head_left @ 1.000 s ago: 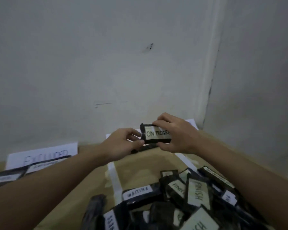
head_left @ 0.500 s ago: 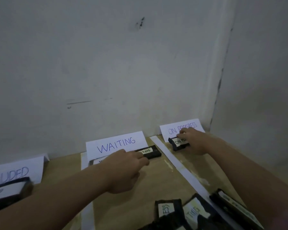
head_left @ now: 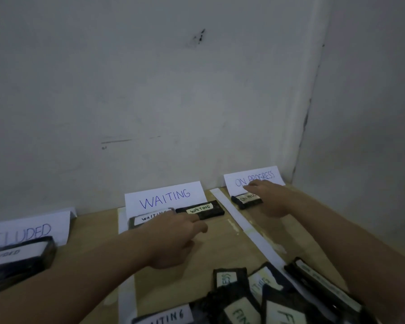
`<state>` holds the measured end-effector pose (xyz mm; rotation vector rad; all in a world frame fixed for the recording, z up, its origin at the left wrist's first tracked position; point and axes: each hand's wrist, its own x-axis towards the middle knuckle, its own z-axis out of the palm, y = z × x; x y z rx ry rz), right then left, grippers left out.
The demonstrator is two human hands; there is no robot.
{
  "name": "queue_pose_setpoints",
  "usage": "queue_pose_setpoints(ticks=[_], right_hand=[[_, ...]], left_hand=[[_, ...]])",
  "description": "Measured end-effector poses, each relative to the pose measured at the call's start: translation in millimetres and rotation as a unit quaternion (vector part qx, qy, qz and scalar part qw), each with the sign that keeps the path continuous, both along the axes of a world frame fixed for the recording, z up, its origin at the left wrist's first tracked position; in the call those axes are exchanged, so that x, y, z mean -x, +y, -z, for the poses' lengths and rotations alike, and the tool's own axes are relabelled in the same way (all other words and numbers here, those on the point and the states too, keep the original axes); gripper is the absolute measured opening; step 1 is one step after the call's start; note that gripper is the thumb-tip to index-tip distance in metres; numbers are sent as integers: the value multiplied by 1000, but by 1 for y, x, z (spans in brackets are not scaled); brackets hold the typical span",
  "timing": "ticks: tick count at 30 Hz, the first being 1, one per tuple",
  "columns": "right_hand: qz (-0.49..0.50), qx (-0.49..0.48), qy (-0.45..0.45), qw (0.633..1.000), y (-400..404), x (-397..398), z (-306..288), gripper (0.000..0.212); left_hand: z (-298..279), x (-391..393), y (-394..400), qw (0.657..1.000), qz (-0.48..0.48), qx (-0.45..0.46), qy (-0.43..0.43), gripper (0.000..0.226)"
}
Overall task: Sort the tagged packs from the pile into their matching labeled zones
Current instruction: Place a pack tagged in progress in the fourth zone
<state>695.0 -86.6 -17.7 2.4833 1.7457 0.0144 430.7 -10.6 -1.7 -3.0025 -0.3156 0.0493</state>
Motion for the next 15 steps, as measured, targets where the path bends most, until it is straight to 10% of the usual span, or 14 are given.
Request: queue_pose_setpoints(ticks=[8,15], right_hand=[[-23,6,27,999,-85,46,-27,42],[86,91,72,990,-132,64,2,60]], left_hand=[[-26,10,-47,999,19,26,-14,38],[-34,29,-76,998,38,24,-35,36]])
